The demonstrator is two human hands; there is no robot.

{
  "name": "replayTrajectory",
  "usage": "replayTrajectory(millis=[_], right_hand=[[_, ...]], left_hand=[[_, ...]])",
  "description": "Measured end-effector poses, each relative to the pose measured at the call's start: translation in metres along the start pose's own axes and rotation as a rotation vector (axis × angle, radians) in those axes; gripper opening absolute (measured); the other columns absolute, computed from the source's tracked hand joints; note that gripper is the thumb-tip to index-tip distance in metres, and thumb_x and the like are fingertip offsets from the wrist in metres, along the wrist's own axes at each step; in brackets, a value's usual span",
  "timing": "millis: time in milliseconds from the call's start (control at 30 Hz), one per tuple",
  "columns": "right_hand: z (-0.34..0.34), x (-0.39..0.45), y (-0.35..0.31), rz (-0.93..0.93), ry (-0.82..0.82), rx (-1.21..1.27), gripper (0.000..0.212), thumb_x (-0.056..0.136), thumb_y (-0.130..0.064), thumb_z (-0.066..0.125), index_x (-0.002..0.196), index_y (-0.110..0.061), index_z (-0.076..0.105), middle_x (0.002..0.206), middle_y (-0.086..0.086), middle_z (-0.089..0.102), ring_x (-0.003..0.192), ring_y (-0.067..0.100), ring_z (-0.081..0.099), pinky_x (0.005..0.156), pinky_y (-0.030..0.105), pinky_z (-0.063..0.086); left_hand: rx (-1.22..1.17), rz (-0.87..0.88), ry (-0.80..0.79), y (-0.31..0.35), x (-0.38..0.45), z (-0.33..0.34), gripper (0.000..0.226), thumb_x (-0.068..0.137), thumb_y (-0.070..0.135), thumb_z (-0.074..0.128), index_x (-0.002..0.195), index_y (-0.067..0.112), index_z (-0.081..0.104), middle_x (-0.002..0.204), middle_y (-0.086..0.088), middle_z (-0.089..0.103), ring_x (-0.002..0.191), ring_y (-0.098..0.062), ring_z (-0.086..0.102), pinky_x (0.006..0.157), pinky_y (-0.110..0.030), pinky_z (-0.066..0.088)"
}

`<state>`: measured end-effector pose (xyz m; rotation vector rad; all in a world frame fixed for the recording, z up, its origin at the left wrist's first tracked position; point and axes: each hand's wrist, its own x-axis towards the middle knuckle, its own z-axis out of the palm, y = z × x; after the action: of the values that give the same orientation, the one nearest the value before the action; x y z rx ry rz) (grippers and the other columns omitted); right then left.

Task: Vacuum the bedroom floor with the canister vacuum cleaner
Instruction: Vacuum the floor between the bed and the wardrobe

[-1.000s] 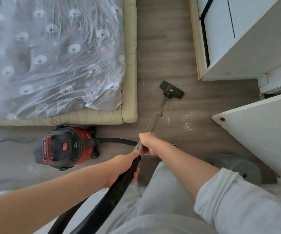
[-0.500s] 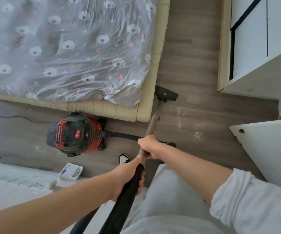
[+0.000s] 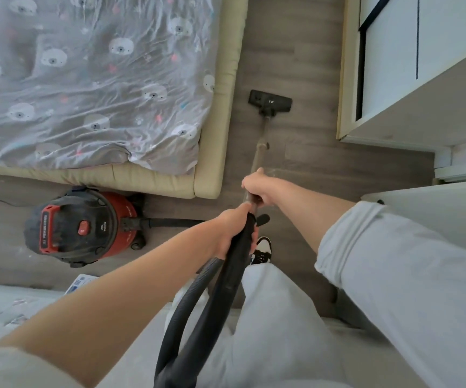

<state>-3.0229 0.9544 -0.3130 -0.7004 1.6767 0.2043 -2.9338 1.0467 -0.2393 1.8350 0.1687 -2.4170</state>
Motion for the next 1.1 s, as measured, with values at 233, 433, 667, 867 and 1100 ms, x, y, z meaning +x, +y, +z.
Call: replayTrajectory(millis=[233, 433, 667, 867, 1100], right_hand=[[0.078, -0.059, 0.043, 0.058, -0.169, 0.069, 0.08, 0.1, -0.017, 0.038, 0.152, -0.021, -0.022, 0.098, 0.014, 0.059, 0.079, 0.024, 0.064, 0.06, 0.036, 0.06], [0.161, -0.131, 0.073, 0.112, -0.29, 0.211, 0.084, 0.101, -0.019, 0.039, 0.149, -0.025, -0.03, 0.101, 0.016, 0.061, 0.063, 0.02, 0.061, 0.052, 0.032, 0.057], [0.191, -0.136, 0.083, 0.087, -0.306, 0.199, 0.088, 0.099, -0.02, 0.041, 0.147, -0.025, -0.032, 0.105, 0.015, 0.062, 0.064, 0.023, 0.063, 0.057, 0.035, 0.059], [0.127, -0.076, 0.054, 0.015, -0.252, 0.087, 0.086, 0.1, -0.023, 0.045, 0.151, -0.028, -0.024, 0.096, 0.011, 0.055, 0.07, 0.024, 0.064, 0.045, 0.029, 0.054], [0.034, -0.014, 0.015, -0.048, -0.063, 0.081, 0.077, 0.095, -0.021, 0.05, 0.154, -0.031, 0.002, 0.103, 0.003, 0.048, 0.081, 0.021, 0.054, 0.055, 0.028, 0.051]], left_hand=[[0.076, -0.118, 0.088, -0.074, -0.048, -0.062, 0.042, 0.098, 0.053, 0.054, 0.09, 0.012, 0.058, 0.061, -0.005, 0.059, 0.042, -0.019, 0.052, 0.043, -0.025, 0.047], [0.125, -0.19, 0.16, -0.142, -0.122, -0.127, 0.044, 0.101, 0.052, 0.049, 0.092, 0.01, 0.057, 0.06, -0.008, 0.056, 0.042, -0.02, 0.05, 0.044, -0.023, 0.043], [0.128, -0.188, 0.205, -0.162, -0.132, -0.14, 0.045, 0.1, 0.055, 0.044, 0.085, 0.013, 0.05, 0.054, -0.005, 0.052, 0.039, -0.019, 0.045, 0.045, -0.02, 0.039], [-0.002, -0.078, 0.19, -0.115, -0.079, -0.093, 0.041, 0.096, 0.05, 0.054, 0.088, 0.01, 0.058, 0.063, -0.006, 0.06, 0.043, -0.019, 0.052, 0.046, -0.024, 0.045], [0.028, -0.007, 0.142, -0.026, -0.031, -0.004, 0.049, 0.099, 0.054, 0.051, 0.08, 0.01, 0.057, 0.056, -0.005, 0.058, 0.04, -0.017, 0.052, 0.044, -0.024, 0.049]])
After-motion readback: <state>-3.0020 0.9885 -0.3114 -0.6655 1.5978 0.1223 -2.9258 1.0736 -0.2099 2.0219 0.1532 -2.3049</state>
